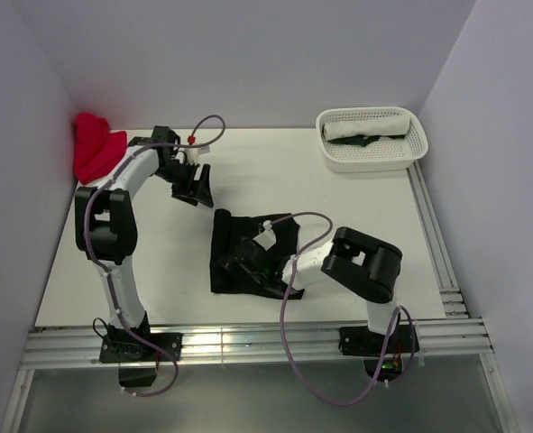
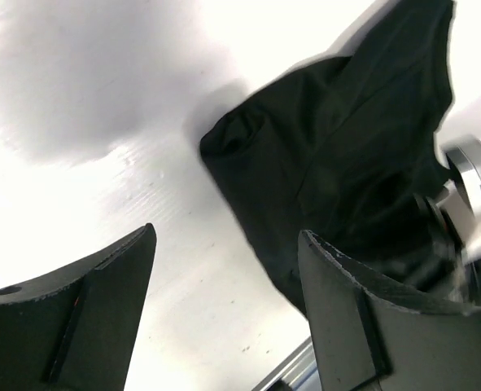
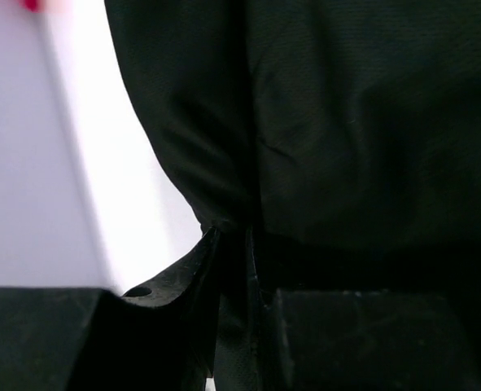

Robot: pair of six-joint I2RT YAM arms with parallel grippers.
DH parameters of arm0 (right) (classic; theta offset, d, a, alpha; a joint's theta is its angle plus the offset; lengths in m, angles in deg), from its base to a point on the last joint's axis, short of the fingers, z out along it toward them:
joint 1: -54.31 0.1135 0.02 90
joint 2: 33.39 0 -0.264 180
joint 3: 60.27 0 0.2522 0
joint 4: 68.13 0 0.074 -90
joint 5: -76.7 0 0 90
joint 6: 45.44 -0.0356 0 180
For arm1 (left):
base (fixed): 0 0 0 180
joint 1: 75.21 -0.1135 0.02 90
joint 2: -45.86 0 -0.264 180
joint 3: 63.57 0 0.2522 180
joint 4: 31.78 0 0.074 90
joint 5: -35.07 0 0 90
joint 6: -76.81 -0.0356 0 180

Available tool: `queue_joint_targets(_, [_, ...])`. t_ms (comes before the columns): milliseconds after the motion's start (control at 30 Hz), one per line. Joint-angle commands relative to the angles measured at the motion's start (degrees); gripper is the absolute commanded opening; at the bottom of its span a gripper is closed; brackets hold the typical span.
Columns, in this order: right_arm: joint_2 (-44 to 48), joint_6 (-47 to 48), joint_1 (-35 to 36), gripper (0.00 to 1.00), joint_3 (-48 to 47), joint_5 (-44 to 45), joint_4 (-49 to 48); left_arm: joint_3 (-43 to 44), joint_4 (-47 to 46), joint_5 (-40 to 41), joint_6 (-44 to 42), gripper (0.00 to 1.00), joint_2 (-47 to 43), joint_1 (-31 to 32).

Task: Roll the t-shirts
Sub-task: Roll the tshirt

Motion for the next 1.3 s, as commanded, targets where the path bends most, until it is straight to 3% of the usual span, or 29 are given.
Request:
queue_joint_targets(0, [-4.5, -4.2, -1.6, 0.21, 7.0, -8.1, -17.4, -1.9, 3.1, -9.7, -5.4, 0.76, -1.3, -2.6])
queue_joint_targets(133, [-9.3, -8.1, -2.1, 0.20, 10.1, -11.1, -30.5, -9.8, -0.9, -15.3, -7.0, 0.76, 0.1, -3.7])
queue_joint_targets(367, [-17.8, -14.8, -2.2, 0.18, 14.2, -13.0, -50.3, -17.5, -10.9, -19.6, -1.4, 0.68, 5.5, -4.1])
queue_joint_targets(467, [-18.1, -15.0, -2.2, 0.18, 14.7, -13.0, -50.9, -19.3, -14.7, -19.8, 1.7, 0.61, 6.1, -4.2])
queue_joint_targets(667, [-15.9, -12.7, -2.3, 0.23, 13.9, -13.0, -47.6, -19.9, -16.8, -16.9, 5.4, 0.30, 4.1, -4.0])
queue_joint_targets(767, [-11.9, -10.0, -2.2, 0.33, 12.6, -11.9, -36.3, -19.3, -15.4, -14.1, 5.1, 0.16, 2.5, -3.4])
queue_joint_targets(867, [-6.0, -7.1, -1.9, 0.46, 10.5, -8.4, -25.6, -19.5, -14.9, -10.7, 4.9, 0.11, 0.5, -2.8])
queue_joint_targets(967, [-0.2, -3.8, -0.8, 0.54, 4.8, -3.7, 0.3, -19.8, -14.4, -6.3, 4.9, 0.04, -1.4, -2.3])
queue_joint_targets(1133, [3.3, -0.7, 2.7, 0.58, -7.2, 8.2, 27.7, -18.8, -11.5, 0.5, 4.2, 0.00, -2.5, -1.1])
queue_joint_targets(1267, [0.6, 0.2, 5.6, 0.60, -22.8, 15.4, 50.4, -18.1, -9.8, 6.2, 3.2, 0.00, -2.9, 0.2])
